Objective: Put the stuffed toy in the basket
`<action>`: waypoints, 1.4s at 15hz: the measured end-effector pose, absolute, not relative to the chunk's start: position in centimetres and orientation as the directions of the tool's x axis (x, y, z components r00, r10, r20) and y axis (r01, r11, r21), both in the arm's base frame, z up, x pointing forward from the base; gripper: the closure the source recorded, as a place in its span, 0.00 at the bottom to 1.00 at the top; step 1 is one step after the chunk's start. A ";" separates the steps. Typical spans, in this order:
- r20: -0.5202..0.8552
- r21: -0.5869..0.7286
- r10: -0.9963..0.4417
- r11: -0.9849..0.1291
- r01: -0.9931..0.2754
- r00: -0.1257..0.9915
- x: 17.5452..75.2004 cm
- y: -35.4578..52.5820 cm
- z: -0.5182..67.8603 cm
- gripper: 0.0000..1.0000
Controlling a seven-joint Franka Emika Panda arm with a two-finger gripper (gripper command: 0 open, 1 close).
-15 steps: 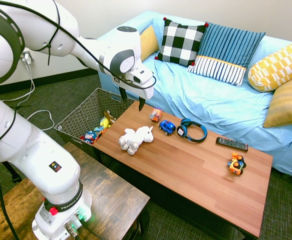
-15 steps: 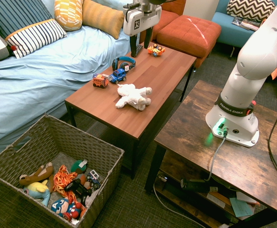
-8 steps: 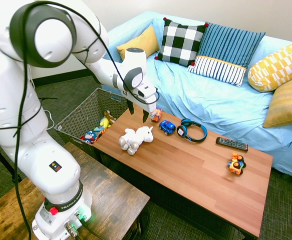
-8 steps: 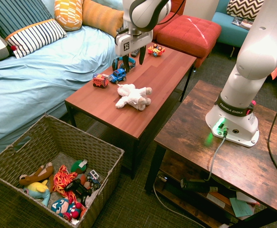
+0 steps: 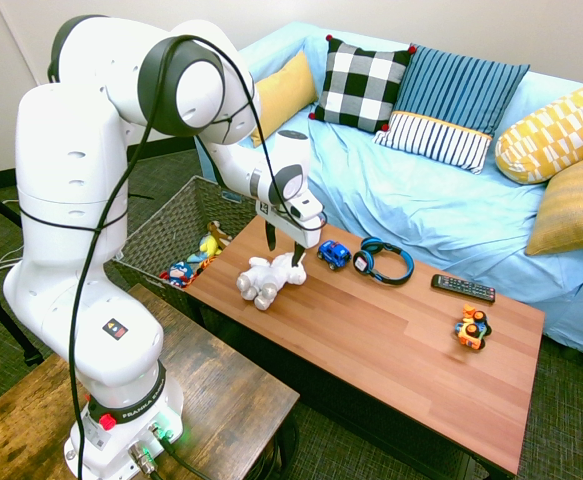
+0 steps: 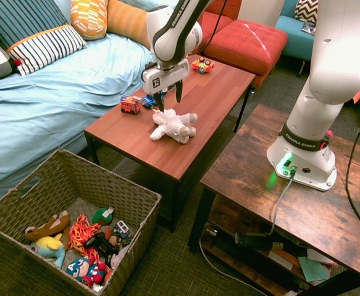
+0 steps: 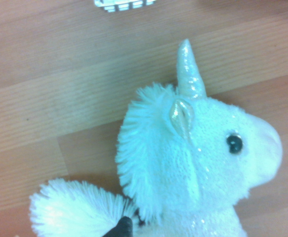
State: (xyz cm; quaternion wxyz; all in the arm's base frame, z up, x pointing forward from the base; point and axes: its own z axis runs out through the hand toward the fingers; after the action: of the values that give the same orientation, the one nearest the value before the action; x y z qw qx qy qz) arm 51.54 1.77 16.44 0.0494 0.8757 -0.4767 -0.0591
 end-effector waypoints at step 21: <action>-0.131 0.204 -0.851 -0.525 -0.826 0.509 52.8 1.6 8.4 1.00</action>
State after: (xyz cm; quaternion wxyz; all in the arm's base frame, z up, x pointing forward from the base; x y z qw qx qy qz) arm 52.80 1.62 8.39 0.0577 0.8666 -0.4838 -0.1077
